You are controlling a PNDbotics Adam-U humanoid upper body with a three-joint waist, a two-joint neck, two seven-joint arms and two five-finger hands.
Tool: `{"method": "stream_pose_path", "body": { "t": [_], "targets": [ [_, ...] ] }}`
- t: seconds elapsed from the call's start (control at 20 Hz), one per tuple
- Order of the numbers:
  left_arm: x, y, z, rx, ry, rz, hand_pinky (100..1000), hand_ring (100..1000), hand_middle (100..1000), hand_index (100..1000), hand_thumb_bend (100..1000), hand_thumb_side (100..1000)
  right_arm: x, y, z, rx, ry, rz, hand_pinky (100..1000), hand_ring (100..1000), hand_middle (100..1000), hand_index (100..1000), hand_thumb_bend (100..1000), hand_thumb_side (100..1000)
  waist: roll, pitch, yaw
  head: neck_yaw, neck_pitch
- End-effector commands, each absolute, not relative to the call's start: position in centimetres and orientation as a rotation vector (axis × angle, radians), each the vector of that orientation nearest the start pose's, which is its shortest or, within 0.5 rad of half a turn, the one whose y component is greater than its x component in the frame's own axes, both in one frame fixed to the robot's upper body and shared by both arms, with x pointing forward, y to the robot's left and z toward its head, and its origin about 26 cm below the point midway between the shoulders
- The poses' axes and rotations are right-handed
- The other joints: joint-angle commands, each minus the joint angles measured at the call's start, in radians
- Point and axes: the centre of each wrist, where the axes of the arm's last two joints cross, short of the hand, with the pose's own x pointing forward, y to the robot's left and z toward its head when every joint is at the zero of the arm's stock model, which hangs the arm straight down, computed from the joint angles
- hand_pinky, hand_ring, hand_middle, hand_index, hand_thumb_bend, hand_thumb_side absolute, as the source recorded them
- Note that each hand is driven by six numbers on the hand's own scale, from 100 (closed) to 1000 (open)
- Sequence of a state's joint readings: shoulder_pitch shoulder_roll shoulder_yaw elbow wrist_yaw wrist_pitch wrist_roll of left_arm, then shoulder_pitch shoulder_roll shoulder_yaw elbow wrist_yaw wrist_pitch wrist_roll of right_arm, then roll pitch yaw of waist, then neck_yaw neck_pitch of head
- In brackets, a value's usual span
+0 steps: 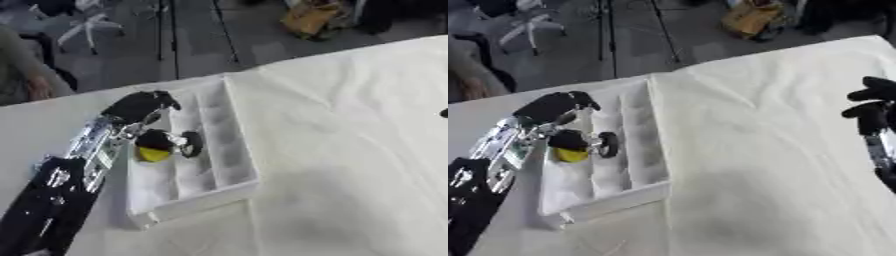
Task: Pick up objects on the table and place them in the box.
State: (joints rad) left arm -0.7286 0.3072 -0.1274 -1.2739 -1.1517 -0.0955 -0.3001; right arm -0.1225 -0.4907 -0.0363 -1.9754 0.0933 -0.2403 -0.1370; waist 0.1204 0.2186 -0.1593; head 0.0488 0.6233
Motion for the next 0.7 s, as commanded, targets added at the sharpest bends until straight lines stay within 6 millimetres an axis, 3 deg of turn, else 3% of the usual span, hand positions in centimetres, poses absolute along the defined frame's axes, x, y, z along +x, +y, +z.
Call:
{"method": "stream_pose_path", "body": {
  "t": [0.05, 0.25, 0.35, 0.5, 0.7],
  "targets": [
    [42.6, 23.5, 19.6, 1.152, -1.623, -1.328, 792, 777, 803, 840, 1000, 873, 27.8, -31.4, 17.8, -0.477, -2.355, 0.478, 730, 624, 683, 872, 277, 705, -0.02, -0.026, 0.004, -0.006, -0.009],
    [40.8, 24.3, 21.3, 1.081, -1.877, -0.946, 743, 739, 781, 824, 1000, 929, 27.8, -31.4, 17.7, -0.48, -2.352, 0.475, 730, 623, 682, 872, 277, 704, -0.023, -0.027, 0.015, -0.014, -0.007],
    [40.2, 24.8, 21.6, 0.926, -1.97, -0.782, 735, 732, 777, 824, 1000, 920, 27.8, -31.4, 17.7, -0.482, -2.351, 0.473, 730, 623, 682, 872, 277, 705, -0.025, -0.028, 0.023, -0.017, -0.008],
    [39.9, 25.6, 21.3, 0.785, -1.985, -0.698, 726, 723, 767, 823, 992, 908, 27.8, -31.5, 17.7, -0.482, -2.351, 0.473, 730, 623, 683, 872, 277, 705, -0.026, -0.029, 0.027, -0.018, -0.01],
    [40.1, 26.0, 20.8, 0.73, -1.963, -0.692, 727, 722, 764, 823, 979, 908, 27.8, -31.5, 17.7, -0.482, -2.353, 0.473, 730, 623, 683, 872, 278, 705, -0.028, -0.028, 0.026, -0.018, -0.011]
  ]
}}
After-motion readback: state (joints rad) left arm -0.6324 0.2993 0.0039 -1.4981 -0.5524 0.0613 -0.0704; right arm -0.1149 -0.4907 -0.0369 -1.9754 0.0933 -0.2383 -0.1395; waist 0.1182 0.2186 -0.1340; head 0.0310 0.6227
